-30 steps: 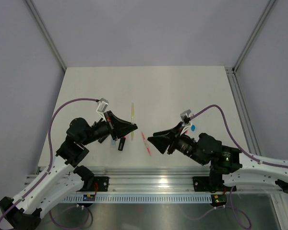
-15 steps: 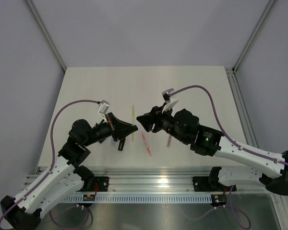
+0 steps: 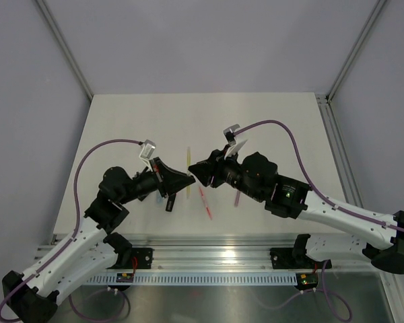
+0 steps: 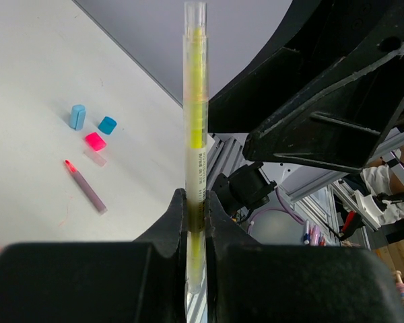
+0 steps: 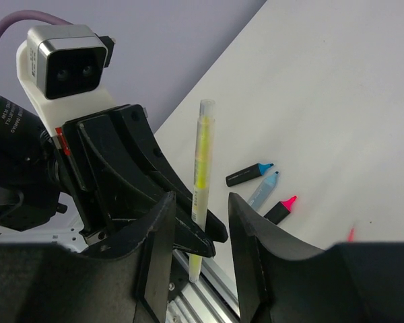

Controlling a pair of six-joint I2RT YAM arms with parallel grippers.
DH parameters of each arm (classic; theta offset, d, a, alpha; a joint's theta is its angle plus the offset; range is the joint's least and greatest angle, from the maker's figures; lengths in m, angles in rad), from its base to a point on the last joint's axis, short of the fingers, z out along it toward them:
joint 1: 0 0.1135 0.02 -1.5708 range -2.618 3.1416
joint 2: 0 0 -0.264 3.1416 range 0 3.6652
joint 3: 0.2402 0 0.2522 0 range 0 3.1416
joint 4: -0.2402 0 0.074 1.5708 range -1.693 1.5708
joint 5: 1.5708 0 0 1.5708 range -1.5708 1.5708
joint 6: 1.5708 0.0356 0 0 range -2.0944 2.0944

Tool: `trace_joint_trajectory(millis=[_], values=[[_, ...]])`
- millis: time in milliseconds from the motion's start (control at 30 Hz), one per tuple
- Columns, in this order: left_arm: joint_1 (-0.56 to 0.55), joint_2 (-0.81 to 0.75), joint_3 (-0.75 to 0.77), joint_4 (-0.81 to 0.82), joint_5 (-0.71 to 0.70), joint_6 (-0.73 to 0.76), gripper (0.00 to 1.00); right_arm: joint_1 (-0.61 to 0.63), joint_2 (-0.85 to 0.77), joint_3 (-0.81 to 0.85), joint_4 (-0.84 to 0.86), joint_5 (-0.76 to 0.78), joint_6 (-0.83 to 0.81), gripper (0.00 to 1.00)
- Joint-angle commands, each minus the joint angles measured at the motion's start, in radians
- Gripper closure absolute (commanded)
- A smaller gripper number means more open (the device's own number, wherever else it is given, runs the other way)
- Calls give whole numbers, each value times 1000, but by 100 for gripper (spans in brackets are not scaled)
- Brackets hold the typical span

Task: Insert the pens into the pen caps
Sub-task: Place the pen at the center of the board.

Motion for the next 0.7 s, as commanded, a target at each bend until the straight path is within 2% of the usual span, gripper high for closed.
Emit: trace_joint_trajectory(millis=[0,233,567,633,667], values=[[-11,17,1,87,18,-15,100,-13,10,8,43,-23,5,57],[-43,50,7,91,12,-23,100,-59,28,1,65,-46,23,63],[-60,93,21,97,6,-12,100,-89,24,-36,63,-54,54,84],[-63,99,23,102,5,-14,100,-94,16,-41,65,-51,57,84],[-65,97,26,102,3,-15,100,-97,16,-42,65,-54,60,79]])
